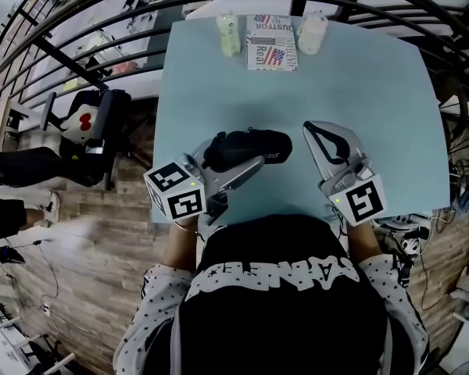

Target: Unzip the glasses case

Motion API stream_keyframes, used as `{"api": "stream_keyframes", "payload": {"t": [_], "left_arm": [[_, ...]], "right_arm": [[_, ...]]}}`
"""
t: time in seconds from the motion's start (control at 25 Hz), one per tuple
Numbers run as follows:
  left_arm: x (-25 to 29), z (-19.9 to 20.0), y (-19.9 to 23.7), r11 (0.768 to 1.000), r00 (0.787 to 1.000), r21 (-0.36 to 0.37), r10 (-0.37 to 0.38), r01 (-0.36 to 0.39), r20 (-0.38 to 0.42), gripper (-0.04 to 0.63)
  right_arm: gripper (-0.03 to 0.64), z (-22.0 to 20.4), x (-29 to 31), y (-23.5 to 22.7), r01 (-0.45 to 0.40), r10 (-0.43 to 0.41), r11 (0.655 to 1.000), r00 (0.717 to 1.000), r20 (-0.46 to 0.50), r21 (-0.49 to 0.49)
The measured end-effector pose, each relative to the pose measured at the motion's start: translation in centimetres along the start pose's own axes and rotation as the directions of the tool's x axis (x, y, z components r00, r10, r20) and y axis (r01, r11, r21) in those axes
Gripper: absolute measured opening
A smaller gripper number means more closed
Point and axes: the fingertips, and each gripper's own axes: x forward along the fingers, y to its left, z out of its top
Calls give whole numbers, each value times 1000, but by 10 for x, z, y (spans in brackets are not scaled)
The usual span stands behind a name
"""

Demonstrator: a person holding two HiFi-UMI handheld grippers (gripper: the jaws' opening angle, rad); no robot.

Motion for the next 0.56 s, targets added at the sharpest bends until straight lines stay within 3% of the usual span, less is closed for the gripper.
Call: {"api": "stream_keyframes", "payload": {"t": [0.56], "left_arm": [[1,-6,6,999,999,32,38,-37,-26,0]], "right_arm": [[5,-3,0,1,-9,9,1000,1000,-9,10]]}}
